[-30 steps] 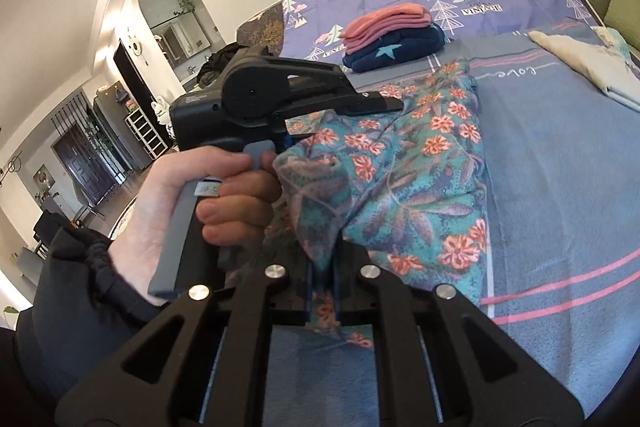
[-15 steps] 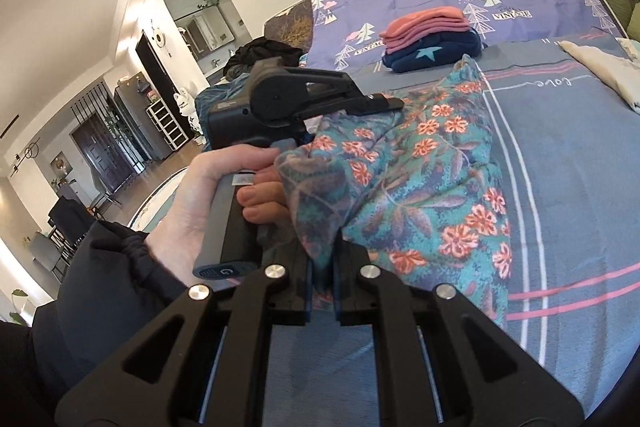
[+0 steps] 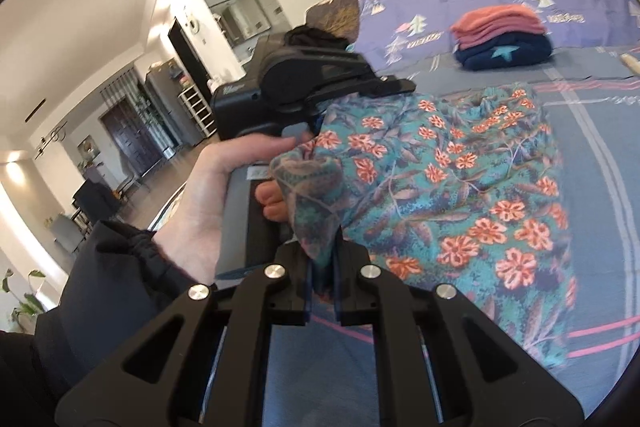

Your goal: Fold small clothes

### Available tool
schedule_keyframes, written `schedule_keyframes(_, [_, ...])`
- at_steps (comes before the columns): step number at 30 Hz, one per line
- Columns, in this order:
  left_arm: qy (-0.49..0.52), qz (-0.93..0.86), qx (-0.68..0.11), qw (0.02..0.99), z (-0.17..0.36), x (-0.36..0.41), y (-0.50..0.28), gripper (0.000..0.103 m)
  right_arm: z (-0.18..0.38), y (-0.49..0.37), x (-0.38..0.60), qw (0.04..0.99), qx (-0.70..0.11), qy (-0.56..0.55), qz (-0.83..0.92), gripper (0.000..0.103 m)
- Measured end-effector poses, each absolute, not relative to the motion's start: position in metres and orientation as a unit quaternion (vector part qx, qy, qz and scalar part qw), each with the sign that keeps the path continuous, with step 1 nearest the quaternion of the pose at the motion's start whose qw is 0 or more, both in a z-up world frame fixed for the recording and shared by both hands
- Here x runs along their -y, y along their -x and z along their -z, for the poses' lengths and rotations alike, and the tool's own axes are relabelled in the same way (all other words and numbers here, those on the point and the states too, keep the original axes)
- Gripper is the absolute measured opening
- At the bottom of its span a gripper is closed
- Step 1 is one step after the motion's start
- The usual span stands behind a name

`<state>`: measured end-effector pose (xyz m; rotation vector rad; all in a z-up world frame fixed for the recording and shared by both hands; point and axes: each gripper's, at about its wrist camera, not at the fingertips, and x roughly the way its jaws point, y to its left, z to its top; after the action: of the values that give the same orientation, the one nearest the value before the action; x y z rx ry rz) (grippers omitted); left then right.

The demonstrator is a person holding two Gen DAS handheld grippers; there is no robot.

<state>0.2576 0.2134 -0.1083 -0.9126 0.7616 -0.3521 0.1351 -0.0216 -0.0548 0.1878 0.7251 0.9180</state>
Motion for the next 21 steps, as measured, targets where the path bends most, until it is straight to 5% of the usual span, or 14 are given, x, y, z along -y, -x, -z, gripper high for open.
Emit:
schedule_keyframes(10, [0.462, 0.117, -0.387, 0.789, 0.154, -0.245, -0.286, 0.011, 0.083, -0.139, 0.016, 0.815, -0.381, -0.087, -0.428, 0.009])
schedule_keyframes(21, [0.456, 0.123, -0.374, 0.798, 0.131, -0.257, -0.330, 0.012, 0.089, -0.139, 0.008, 0.808, -0.383, -0.105, -0.435, 0.012])
